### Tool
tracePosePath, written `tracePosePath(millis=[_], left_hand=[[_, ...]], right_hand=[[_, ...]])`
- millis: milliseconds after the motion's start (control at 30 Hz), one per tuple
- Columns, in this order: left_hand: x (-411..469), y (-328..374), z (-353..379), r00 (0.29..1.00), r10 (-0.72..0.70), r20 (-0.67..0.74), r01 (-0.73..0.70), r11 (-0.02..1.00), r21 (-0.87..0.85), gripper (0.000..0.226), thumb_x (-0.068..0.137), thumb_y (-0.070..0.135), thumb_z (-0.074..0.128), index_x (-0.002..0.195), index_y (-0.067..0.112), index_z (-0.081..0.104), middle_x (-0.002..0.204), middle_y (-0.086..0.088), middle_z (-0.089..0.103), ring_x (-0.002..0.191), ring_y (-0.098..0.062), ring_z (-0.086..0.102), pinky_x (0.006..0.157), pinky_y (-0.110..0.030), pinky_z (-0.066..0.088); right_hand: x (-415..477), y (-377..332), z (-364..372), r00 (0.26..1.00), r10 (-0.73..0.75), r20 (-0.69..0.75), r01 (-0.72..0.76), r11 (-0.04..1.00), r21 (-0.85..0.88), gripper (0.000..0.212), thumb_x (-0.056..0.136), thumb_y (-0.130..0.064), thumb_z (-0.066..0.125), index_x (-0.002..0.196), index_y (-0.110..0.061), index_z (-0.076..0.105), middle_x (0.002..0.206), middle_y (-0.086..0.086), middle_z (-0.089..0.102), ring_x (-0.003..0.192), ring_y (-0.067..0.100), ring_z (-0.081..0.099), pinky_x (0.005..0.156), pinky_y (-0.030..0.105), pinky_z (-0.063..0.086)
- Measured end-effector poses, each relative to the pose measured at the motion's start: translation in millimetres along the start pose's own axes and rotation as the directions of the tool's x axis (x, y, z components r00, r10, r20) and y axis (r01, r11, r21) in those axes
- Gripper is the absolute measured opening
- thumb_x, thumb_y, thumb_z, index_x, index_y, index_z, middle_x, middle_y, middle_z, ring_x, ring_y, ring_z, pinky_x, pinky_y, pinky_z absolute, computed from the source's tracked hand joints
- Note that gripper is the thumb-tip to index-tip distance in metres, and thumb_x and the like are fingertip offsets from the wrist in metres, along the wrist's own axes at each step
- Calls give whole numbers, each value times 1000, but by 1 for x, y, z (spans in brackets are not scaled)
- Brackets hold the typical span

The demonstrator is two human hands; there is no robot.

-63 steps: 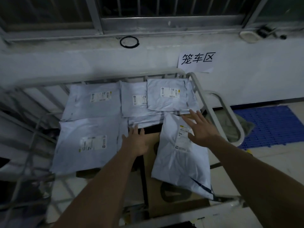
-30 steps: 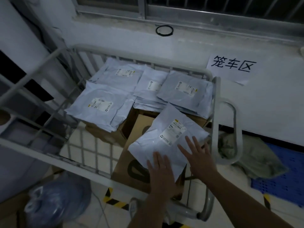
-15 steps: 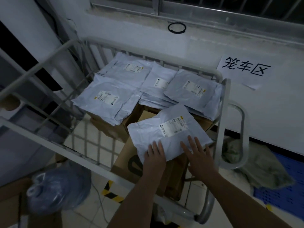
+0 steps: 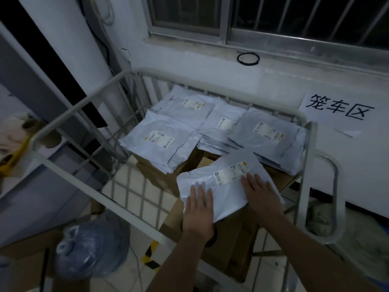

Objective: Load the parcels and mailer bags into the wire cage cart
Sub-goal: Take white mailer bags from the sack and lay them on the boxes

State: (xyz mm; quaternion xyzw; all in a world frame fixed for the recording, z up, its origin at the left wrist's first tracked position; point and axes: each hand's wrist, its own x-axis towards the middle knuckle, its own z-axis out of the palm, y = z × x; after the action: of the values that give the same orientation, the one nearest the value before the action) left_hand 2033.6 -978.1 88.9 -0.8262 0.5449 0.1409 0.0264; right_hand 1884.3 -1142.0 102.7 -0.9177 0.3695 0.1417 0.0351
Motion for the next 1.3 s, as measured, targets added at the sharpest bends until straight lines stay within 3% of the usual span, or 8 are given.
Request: tracePosePath(millis=[67, 133, 233, 333, 467, 633, 800, 1300], left_hand=[[9, 8, -19, 999, -10, -34, 9, 1000, -7, 97, 89, 20, 68, 159, 5, 3, 160, -23, -13, 146, -43, -14, 120, -53, 10], [20, 7, -40, 1000, -15, -22, 16, 1000, 26, 84, 100, 12, 50, 156, 6, -12, 162, -21, -16, 149, -40, -15, 124, -48, 6], [33, 2, -85, 998, 14, -60, -12, 999, 40, 80, 100, 17, 49, 157, 7, -7, 165, -20, 2, 152, -39, 4, 123, -45, 15], [45, -6, -131, 990, 22, -138, -16, 999, 41, 71, 103, 14, 41, 159, 11, -3, 165, -20, 2, 151, -39, 8, 120, -46, 22], [61, -24, -175, 977, 38, -211, -23, 997, 76, 70, 105, 13, 37, 158, 12, -8, 165, -18, -3, 152, -38, 4, 122, -44, 20], [76, -50, -195, 963, 86, -255, -51, 988, 143, 72, 103, 7, 39, 158, 9, -9, 165, -19, -5, 152, -38, 2, 123, -45, 14], [111, -91, -209, 972, 133, -194, -100, 981, 169, 65, 105, 7, 34, 155, -3, -8, 165, -17, 3, 153, -35, 5, 122, -44, 15], [205, -219, -265, 921, 355, -163, -313, 920, 235, 81, 98, 4, 55, 154, -7, -3, 164, -23, 6, 152, -38, 8, 122, -46, 18]], right_hand=[[0, 8, -16, 1000, 1, -25, 0, 1000, 31, 80, 101, -37, 44, 159, -15, -7, 167, 9, -7, 154, 29, -6, 123, 49, 8], [-1, 17, -32, 998, -2, -57, 3, 1000, 12, 82, 99, -33, 51, 159, -13, -1, 167, 12, -1, 154, 32, 0, 122, 52, 13], [1, 23, -62, 992, -15, -124, 10, 999, -43, 86, 93, -30, 65, 159, -9, 13, 166, 16, 10, 152, 36, 15, 118, 58, 24], [8, 22, -102, 990, -12, -138, 5, 999, -50, 77, 103, -29, 44, 159, -13, -6, 167, 11, -10, 154, 29, -6, 123, 52, 6], [18, 12, -145, 971, 7, -241, -17, 999, -38, 82, 101, -28, 50, 159, -12, -6, 167, 12, -8, 154, 28, -7, 123, 51, 2], [39, -2, -164, 968, 54, -246, -64, 997, -34, 77, 103, -20, 44, 158, -13, -10, 166, 11, -12, 154, 27, -10, 123, 49, -1], [71, -33, -162, 968, 138, -208, -138, 990, 11, 68, 102, -12, 32, 160, -16, -3, 167, 9, -10, 154, 26, -10, 123, 47, 0], [158, -132, -207, 910, 370, -186, -344, 926, 155, 68, 102, -13, 37, 161, -17, 3, 167, 9, -8, 154, 26, -10, 123, 48, 5]])
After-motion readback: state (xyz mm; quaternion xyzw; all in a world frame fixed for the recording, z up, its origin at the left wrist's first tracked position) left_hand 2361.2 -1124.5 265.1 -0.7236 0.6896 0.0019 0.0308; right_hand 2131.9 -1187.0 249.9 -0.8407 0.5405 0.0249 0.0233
